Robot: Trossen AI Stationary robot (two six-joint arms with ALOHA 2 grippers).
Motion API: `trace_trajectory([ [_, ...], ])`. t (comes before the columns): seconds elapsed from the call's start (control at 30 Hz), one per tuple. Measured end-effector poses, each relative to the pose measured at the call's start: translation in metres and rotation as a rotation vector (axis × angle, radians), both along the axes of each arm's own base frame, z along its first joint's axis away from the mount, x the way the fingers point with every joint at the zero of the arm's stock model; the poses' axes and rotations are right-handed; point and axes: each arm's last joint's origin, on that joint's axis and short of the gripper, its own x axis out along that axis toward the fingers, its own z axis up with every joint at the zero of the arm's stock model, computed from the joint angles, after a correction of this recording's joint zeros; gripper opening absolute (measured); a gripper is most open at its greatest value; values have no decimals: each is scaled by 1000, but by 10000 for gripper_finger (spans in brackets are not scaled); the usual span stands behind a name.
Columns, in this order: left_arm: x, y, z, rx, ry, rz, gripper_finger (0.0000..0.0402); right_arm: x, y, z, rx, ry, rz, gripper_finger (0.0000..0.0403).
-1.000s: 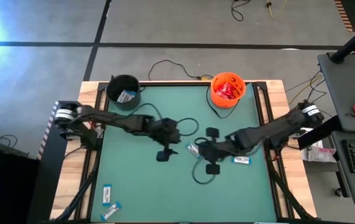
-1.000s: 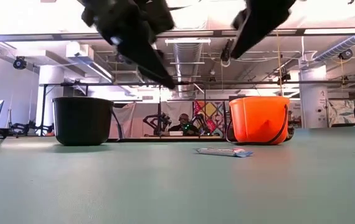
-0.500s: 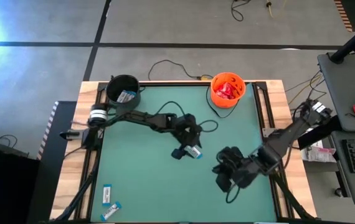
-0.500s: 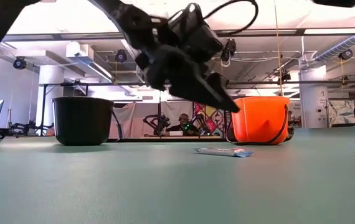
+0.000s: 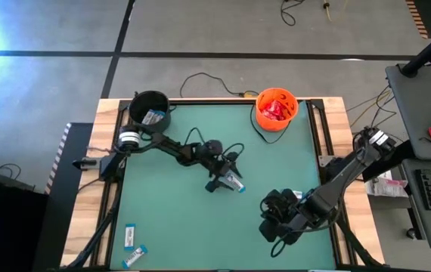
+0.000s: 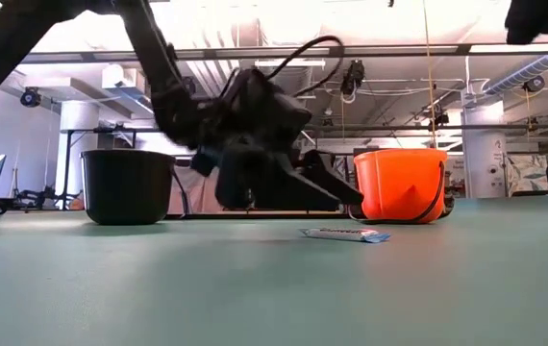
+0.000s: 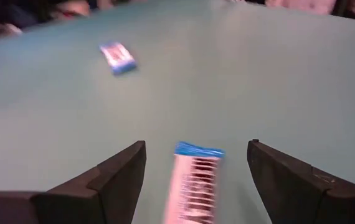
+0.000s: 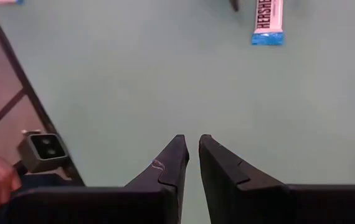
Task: Sort candy by brand, put in halloween buckets
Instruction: Put the white candy into the black bucket
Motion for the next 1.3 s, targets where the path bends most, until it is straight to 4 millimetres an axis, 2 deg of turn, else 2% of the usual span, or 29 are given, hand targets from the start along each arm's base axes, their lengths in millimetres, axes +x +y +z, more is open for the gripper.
trace_trajectory([
  [0.1,0,3,-9,-14,-55,21,264,5,2,-9,-8,19,-3,38],
  [0.23,1,3,-34,-40,36,-9,263,9,5,-17,-18,36,-3,38],
  [0.4,2,3,-47,-56,84,-35,251,10,7,-22,-9,66,10,38],
  [0.57,0,3,-58,-20,97,-58,222,10,6,-21,-8,65,12,38],
  [0.77,-2,6,-68,-32,121,-62,163,8,5,-16,-15,54,41,38],
  [0.97,-2,7,-69,-12,132,-3,102,11,-4,-12,-66,53,81,38],
  [1.1,-1,9,-63,-15,136,27,90,21,-20,-11,-114,68,100,38],
  [1.2,-1,11,-50,-13,162,88,90,27,-35,-5,-127,91,56,38],
  [1.3,-2,14,-28,23,194,170,90,29,-44,10,-163,98,89,38],
])
